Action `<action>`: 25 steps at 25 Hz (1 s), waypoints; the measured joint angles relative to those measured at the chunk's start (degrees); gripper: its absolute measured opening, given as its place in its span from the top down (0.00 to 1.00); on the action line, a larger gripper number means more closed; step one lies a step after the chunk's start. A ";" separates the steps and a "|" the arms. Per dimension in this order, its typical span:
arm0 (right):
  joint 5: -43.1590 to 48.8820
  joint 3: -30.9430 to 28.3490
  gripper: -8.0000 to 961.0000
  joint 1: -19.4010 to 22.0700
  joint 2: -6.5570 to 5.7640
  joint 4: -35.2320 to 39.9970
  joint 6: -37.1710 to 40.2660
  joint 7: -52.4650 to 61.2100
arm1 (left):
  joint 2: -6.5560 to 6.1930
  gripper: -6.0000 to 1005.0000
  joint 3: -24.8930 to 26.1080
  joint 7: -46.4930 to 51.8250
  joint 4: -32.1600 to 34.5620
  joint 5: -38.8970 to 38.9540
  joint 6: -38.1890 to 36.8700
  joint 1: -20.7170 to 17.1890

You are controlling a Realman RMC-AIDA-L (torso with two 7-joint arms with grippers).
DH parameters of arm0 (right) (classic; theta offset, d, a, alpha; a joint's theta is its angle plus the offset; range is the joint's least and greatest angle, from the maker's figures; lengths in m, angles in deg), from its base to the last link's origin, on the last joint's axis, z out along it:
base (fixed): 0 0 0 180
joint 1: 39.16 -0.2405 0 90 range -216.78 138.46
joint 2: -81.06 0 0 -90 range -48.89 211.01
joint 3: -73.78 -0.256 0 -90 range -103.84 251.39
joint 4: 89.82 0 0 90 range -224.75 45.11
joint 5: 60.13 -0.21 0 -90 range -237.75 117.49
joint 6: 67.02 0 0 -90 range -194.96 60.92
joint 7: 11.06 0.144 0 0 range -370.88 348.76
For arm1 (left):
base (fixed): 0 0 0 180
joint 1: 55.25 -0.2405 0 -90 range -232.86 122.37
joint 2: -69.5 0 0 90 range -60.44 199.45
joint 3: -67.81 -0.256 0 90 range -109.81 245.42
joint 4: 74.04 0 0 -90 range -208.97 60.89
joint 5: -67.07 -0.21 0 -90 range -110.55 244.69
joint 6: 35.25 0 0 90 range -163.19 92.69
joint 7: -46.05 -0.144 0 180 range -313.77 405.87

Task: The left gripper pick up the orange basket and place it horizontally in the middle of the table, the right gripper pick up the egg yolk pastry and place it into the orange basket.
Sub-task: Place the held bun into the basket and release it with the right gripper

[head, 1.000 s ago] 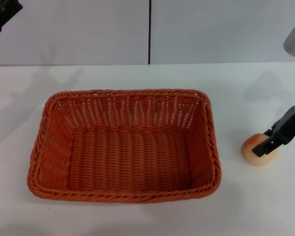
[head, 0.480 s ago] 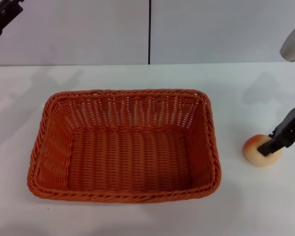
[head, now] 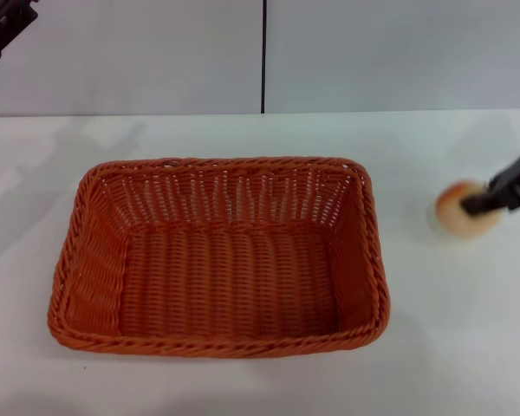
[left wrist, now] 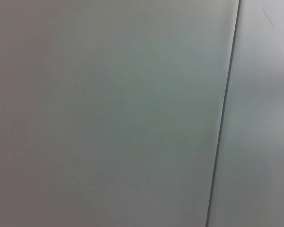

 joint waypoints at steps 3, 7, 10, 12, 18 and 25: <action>-4.23 -2.58 0.75 2.42 0.73 6.22 -0.11 0.13 | -0.05 0.17 0.00 0.06 0.12 0.16 -0.19 -0.12; -16.65 -5.93 0.78 6.95 1.92 14.11 -1.76 0.04 | -0.06 0.17 0.00 0.08 0.17 0.30 -0.79 -0.23; -34.27 -6.56 0.81 11.16 2.04 15.92 -2.47 -3.11 | -0.06 0.17 0.00 0.10 0.23 0.38 -1.05 -0.25; -46.14 -6.11 0.83 13.17 1.95 14.39 -1.97 -7.28 | -0.06 0.17 0.00 0.11 0.28 0.39 -1.18 -0.26; -64.69 -1.19 0.88 13.16 1.94 4.95 4.22 -17.04 | 0.01 0.17 0.00 0.12 0.20 0.40 -1.26 -0.16; -65.65 8.18 0.91 9.23 1.94 -2.14 5.38 -21.26 | 0.03 0.17 -0.09 -0.10 -0.08 0.40 -1.32 0.21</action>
